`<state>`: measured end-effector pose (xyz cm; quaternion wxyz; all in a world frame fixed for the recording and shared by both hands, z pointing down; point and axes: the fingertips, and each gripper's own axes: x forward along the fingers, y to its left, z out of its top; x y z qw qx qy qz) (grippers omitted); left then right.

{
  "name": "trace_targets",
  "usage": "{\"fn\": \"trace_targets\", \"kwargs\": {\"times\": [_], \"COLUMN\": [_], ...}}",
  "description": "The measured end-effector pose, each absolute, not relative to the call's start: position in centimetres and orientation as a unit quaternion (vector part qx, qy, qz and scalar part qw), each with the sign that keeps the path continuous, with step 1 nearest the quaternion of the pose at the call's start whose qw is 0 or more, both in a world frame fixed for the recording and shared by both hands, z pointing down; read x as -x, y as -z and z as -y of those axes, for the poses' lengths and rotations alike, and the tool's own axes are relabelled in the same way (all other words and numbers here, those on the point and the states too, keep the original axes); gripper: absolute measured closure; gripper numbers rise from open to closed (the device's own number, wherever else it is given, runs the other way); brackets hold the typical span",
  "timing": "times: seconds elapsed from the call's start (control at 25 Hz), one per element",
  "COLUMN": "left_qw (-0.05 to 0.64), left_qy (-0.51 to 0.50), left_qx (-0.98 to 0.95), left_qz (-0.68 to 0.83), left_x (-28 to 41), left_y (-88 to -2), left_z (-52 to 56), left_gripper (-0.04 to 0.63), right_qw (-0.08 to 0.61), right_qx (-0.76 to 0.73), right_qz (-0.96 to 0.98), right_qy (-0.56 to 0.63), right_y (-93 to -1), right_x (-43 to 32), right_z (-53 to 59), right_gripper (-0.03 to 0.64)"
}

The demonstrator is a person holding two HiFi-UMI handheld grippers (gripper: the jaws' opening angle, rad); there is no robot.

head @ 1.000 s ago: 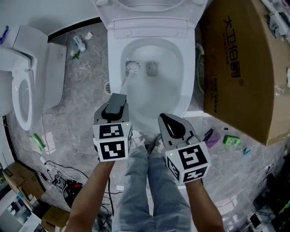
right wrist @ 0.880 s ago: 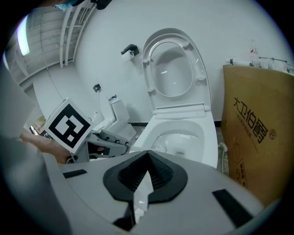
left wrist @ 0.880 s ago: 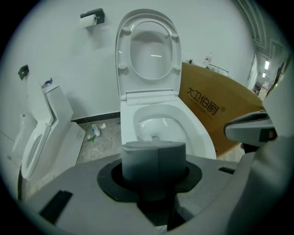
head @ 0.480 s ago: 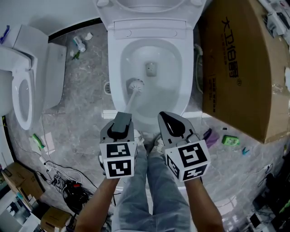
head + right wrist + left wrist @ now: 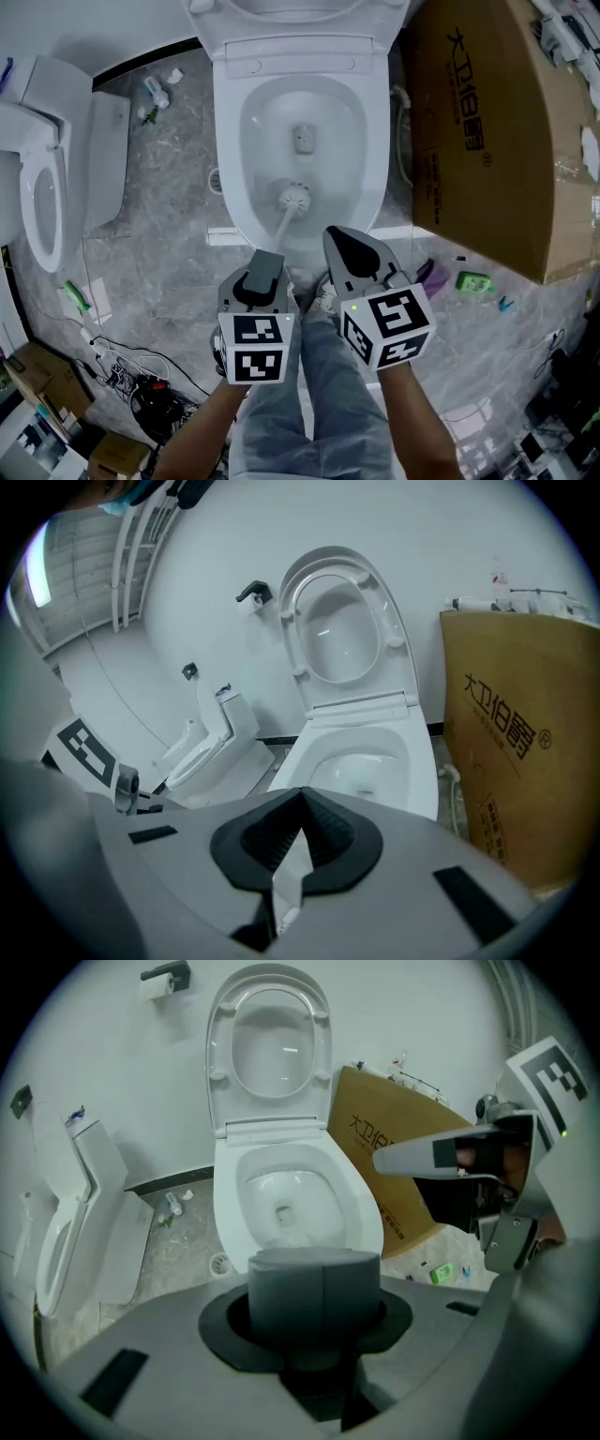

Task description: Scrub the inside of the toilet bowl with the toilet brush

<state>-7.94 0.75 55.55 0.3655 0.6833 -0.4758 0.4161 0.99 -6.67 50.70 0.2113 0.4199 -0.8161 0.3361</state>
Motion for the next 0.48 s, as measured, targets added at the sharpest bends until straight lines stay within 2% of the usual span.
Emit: {"fn": "trace_targets", "kwargs": {"times": [0.48], "left_qw": [0.361], "left_qy": [-0.384], "left_qx": [-0.729], "left_qz": [0.437], "left_x": [2.9], "left_y": [-55.9], "left_z": [-0.4], "left_gripper": [0.437], "right_qw": [0.203], "right_qx": [-0.441], "right_qz": [0.809], "right_qy": [-0.331], "right_y": [-50.0], "right_x": [-2.6], "right_z": [6.9], "right_gripper": [0.62]}}
